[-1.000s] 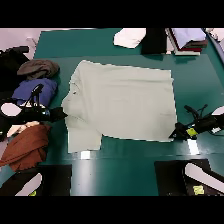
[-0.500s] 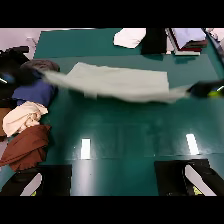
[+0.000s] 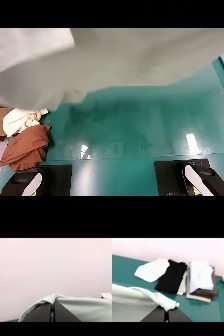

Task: Fold the shirts.

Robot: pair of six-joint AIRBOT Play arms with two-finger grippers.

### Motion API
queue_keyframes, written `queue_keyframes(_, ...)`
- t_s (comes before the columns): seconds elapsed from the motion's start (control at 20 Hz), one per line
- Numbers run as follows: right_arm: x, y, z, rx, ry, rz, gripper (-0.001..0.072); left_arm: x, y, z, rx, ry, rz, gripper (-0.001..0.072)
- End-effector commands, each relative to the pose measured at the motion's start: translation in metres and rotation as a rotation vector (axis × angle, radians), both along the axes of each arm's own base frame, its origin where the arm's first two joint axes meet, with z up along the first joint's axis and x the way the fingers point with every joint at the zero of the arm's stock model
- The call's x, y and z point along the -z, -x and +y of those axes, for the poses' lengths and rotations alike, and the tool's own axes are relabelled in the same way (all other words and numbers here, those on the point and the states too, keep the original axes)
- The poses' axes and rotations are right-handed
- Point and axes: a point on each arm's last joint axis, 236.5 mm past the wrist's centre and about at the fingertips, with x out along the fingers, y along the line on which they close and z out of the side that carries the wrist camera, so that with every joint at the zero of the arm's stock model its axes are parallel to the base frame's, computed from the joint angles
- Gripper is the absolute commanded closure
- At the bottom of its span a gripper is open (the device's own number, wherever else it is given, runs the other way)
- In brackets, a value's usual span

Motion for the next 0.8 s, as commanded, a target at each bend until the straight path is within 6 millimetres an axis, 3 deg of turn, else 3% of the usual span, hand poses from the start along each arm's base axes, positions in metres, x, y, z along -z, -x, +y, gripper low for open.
queue_keyframes(0.0, -0.013, 0.010, -0.014, 0.068, 0.014, 0.008, 0.0693, 0.000, -0.005, 0.010, -0.048, -0.004, 0.034, 0.0686)
queue_keyframes(0.1, 0.009, -0.014, -0.018, 0.062, -0.015, 0.096, 0.0693, 0.051, -0.056, 0.003, -0.015, -0.036, 0.257, 0.0685)
queue_keyframes(0.2, 0.056, -0.047, -0.027, 0.061, -0.047, 0.242, 0.0693, 0.113, -0.112, -0.005, 0.033, -0.066, 0.493, 0.0685)
queue_keyframes(0.45, 0.228, -0.123, -0.043, 0.046, -0.145, 0.718, 0.0693, 0.310, -0.238, -0.007, 0.086, -0.041, 1.030, 0.0684)
queue_keyframes(0.55, 0.302, -0.141, -0.040, 0.024, -0.167, 0.902, 0.0693, 0.393, -0.272, -0.005, 0.083, -0.017, 1.198, 0.0685)
queue_keyframes(0.65, 0.366, -0.157, -0.032, 0.001, -0.183, 1.033, 0.0693, 0.469, -0.293, -0.004, 0.082, -0.006, 1.344, 0.0684)
queue_keyframes(0.75, 0.411, -0.183, -0.028, -0.007, -0.186, 1.068, 0.0693, 0.519, -0.316, -0.001, 0.079, -0.020, 1.390, 0.0684)
